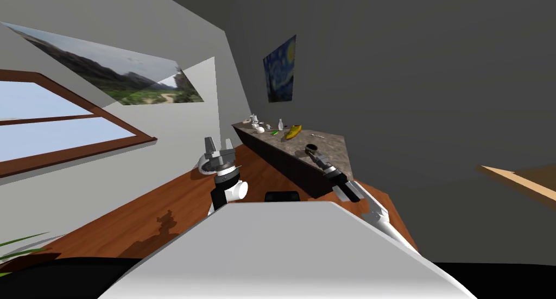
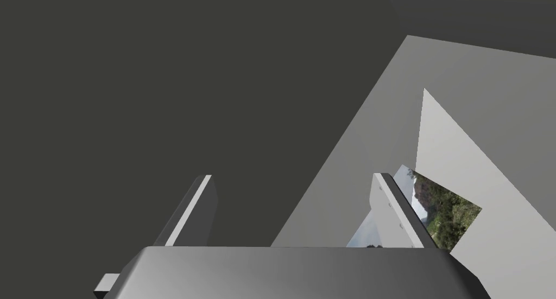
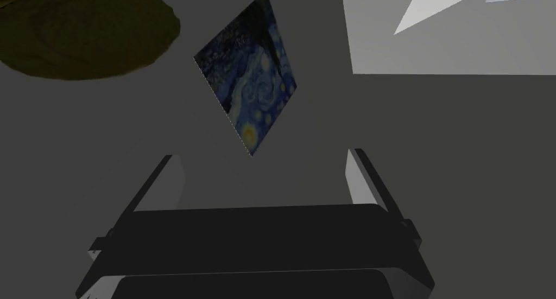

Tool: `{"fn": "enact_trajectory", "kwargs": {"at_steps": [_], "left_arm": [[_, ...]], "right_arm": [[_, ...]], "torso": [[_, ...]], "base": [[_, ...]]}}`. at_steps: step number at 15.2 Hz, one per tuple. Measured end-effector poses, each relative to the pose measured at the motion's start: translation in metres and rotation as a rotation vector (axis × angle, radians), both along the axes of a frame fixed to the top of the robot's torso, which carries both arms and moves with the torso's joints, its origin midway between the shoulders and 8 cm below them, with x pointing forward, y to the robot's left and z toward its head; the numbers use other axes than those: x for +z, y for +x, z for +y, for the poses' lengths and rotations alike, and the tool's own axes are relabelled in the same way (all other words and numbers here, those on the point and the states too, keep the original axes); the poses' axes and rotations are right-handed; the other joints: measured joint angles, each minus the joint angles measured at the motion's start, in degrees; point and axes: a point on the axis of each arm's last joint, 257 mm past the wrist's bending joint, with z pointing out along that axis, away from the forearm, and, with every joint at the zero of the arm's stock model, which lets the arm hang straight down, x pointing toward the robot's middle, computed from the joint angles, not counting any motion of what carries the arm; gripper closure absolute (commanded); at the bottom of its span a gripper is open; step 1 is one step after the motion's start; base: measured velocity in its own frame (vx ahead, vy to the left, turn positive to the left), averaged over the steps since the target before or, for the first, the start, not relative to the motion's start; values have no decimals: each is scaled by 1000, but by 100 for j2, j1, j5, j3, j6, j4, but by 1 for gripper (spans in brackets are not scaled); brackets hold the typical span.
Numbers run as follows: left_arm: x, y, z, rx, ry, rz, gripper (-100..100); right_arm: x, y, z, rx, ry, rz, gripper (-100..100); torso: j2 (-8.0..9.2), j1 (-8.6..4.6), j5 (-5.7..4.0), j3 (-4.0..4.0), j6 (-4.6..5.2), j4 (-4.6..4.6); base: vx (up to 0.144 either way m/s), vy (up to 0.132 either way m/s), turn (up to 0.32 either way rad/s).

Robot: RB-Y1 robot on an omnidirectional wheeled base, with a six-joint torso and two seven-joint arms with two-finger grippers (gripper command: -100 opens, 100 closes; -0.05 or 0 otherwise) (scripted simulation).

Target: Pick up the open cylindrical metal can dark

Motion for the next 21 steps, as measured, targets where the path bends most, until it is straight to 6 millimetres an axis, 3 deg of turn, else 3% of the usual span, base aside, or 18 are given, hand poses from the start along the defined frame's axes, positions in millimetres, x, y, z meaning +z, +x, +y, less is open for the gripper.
{"fn": "enact_trajectory", "kwargs": {"at_steps": [13,21], "left_arm": [[0,0,0,0,0,0,0],[0,0,0,0,0,0,0]], "right_arm": [[-70,19,-104,-129,-646,104,-100],[-91,19,-177,-184,-1009,157,-100]], "torso": [[-1,-7,-1,0,0,0],[1,-8,-1,1,1,1]], "base": [[15,91,17],[18,88,17]]}}
